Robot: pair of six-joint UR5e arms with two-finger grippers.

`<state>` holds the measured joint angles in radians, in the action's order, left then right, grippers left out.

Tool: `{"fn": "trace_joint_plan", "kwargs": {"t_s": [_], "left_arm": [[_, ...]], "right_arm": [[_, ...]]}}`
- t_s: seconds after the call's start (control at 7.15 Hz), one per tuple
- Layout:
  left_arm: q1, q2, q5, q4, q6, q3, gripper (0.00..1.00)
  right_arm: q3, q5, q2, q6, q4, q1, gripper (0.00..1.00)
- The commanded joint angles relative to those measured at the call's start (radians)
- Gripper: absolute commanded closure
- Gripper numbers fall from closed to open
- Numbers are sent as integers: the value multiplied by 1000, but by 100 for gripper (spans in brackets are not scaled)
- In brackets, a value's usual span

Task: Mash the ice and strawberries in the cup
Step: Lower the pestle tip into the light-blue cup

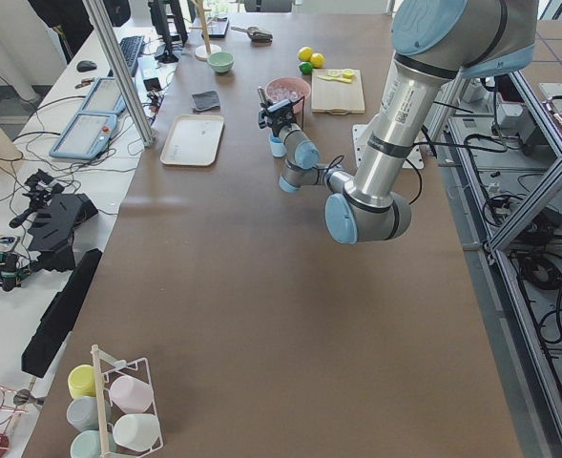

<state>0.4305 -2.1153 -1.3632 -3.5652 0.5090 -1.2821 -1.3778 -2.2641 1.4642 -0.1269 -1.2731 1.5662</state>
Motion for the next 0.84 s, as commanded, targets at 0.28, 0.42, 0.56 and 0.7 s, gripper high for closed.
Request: {"fn": "trace_joint_plan", "kwargs": {"t_s": [0.28, 0.42, 0.56, 0.7], "left_arm": [[-13, -9, 18, -1, -60, 47, 100], [-13, -9, 18, -6, -60, 43, 100], [-7, -14, 16, -6, -52, 17, 100], [2, -14, 16, -1, -44, -8, 100]], "right_arm": [[-3, 0, 2, 7, 0, 0, 0], [2, 1, 1, 7, 0, 0, 0], [2, 0, 1, 7, 0, 0, 0], [2, 0, 1, 9, 0, 0, 0]]}}
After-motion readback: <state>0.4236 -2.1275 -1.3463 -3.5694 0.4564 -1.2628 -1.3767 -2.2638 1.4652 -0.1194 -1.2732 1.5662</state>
